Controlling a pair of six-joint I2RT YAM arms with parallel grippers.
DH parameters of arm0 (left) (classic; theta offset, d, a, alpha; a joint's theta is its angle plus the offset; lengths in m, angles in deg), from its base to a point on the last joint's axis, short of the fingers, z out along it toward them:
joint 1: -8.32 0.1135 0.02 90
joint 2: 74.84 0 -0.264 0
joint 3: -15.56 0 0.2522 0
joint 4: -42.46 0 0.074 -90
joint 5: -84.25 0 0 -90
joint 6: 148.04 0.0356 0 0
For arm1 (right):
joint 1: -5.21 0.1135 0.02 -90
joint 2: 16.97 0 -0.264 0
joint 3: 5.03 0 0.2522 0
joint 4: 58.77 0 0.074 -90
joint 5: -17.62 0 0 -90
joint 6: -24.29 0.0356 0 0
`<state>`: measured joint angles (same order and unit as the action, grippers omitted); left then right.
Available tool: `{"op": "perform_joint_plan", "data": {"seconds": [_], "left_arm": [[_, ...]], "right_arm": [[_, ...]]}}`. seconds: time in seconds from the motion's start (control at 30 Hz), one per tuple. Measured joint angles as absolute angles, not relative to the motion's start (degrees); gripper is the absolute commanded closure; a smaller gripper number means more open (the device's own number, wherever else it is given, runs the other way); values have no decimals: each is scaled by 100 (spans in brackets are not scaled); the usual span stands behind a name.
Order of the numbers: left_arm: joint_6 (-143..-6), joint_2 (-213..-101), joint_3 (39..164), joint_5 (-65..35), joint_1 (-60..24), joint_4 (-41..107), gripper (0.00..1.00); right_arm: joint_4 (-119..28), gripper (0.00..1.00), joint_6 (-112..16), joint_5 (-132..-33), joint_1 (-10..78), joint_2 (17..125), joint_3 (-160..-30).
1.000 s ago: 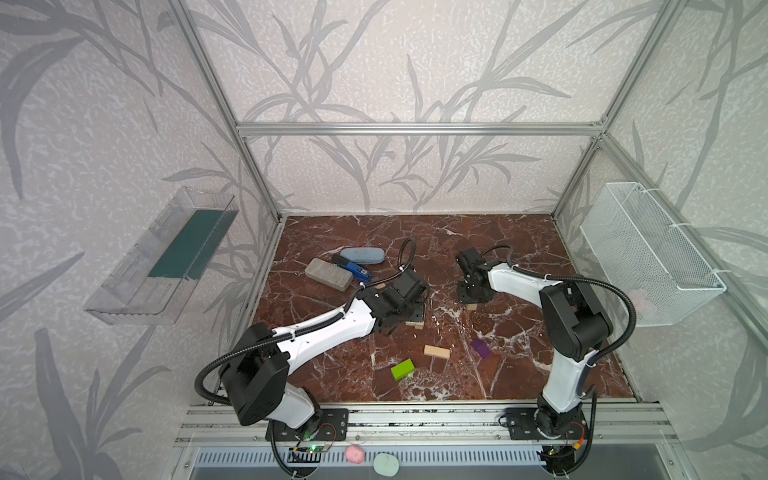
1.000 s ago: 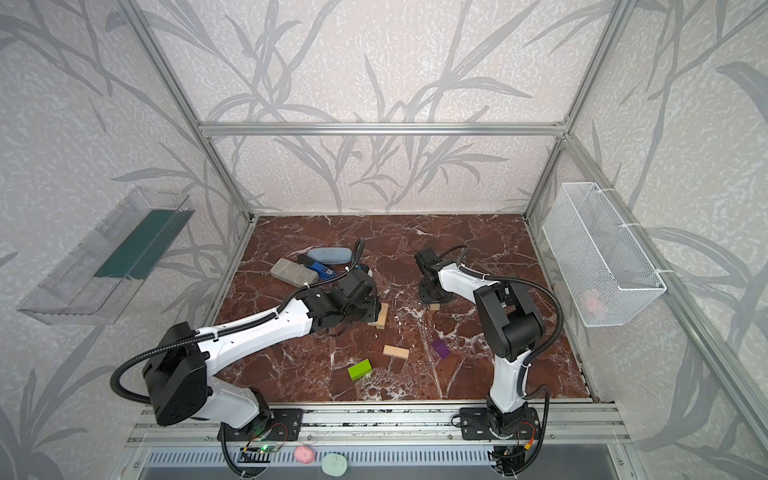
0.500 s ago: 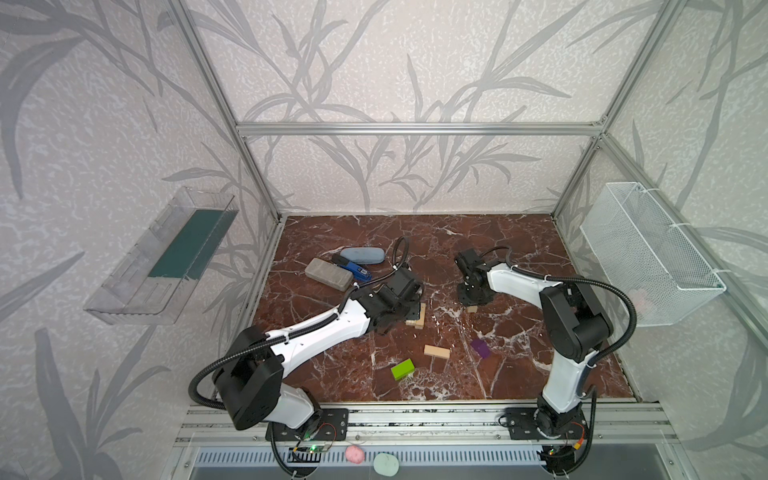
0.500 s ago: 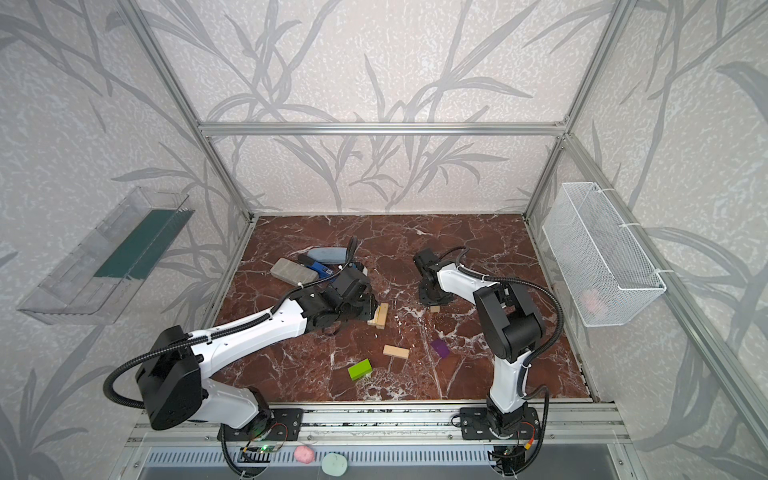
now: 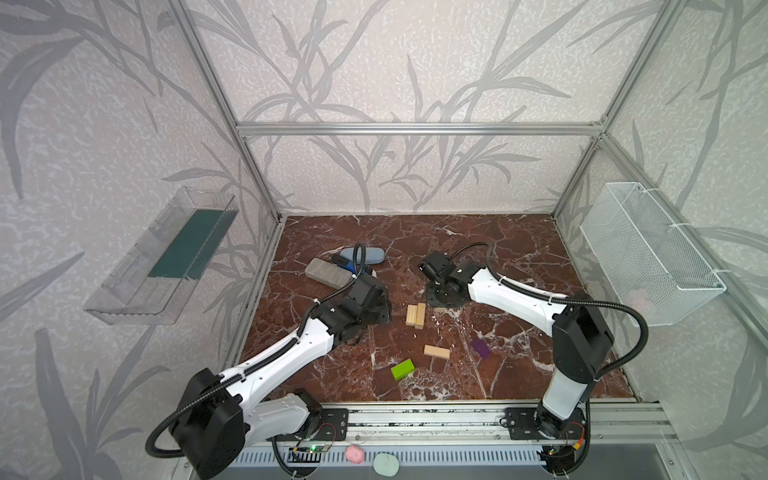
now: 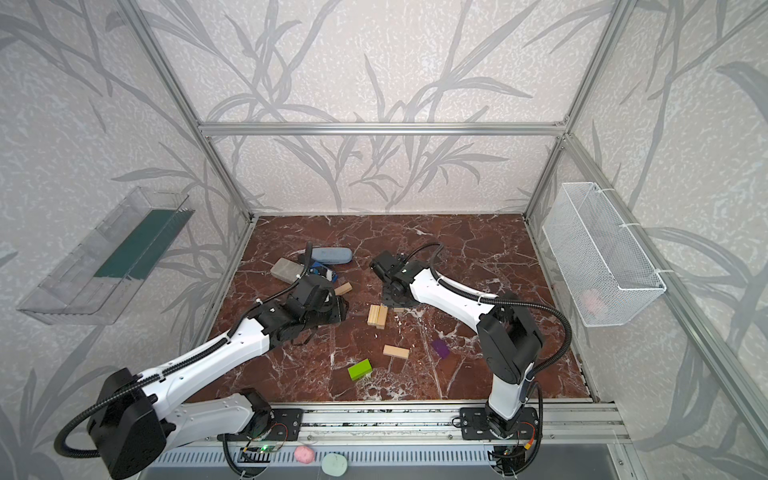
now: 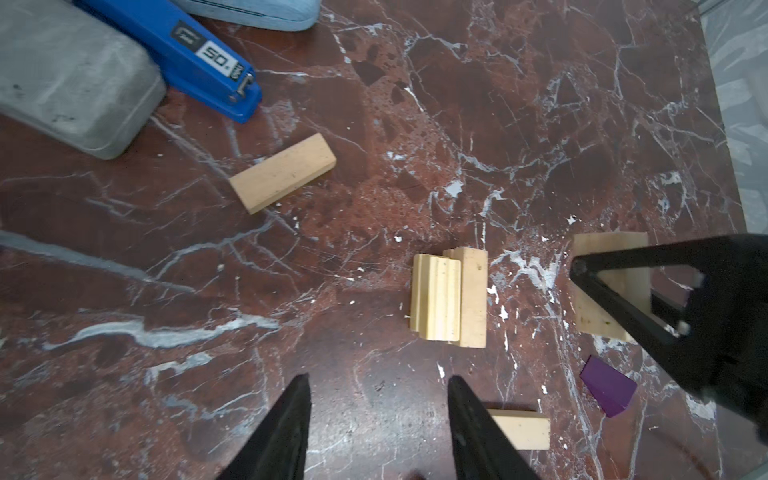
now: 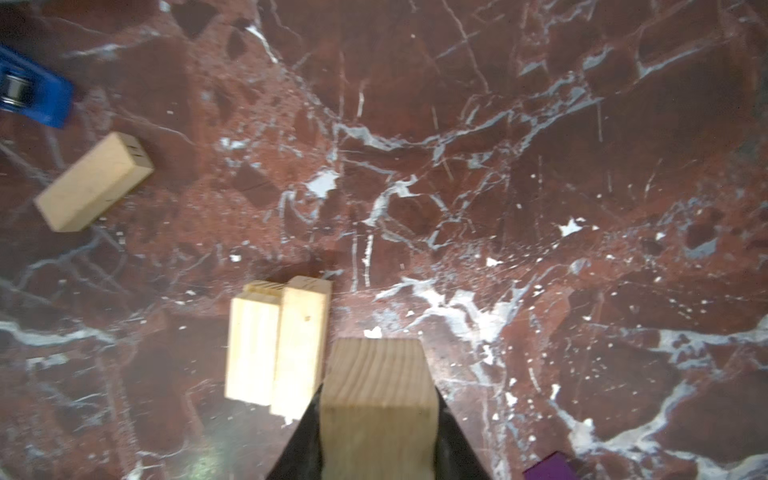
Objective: Build the wood block tower
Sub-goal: 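Lift the block with the right gripper and carry it over the standing group, then lower the held block beside the standing group with the right gripper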
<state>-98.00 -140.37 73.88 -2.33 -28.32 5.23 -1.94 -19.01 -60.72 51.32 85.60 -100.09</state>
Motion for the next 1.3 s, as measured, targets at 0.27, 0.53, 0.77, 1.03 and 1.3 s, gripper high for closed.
{"op": "perform_joint_plan", "data": {"seconds": [0.27, 0.53, 0.77, 1.03, 1.3], "left_arm": [[-9811, -13640, 7189, -178, -2668, 370, 46], [-9813, -13513, 7115, -32, -2637, 250, 46], [-9813, -13513, 7113, 18, -2637, 204, 46], [-9813, -13513, 7082, 38, -2635, 163, 45], [-9813, -13513, 7082, 47, -2607, 139, 44]], "right_arm": [[-22, 77, -981, -5847, 5564, 9071, -10544], [24, 77, -557, -5694, 5722, 9547, -10717], [27, 77, -380, -5562, 5794, 9755, -10874], [18, 77, -235, -5396, 5846, 9906, -10946], [46, 77, -203, -5322, 5853, 10052, -11156]]}}
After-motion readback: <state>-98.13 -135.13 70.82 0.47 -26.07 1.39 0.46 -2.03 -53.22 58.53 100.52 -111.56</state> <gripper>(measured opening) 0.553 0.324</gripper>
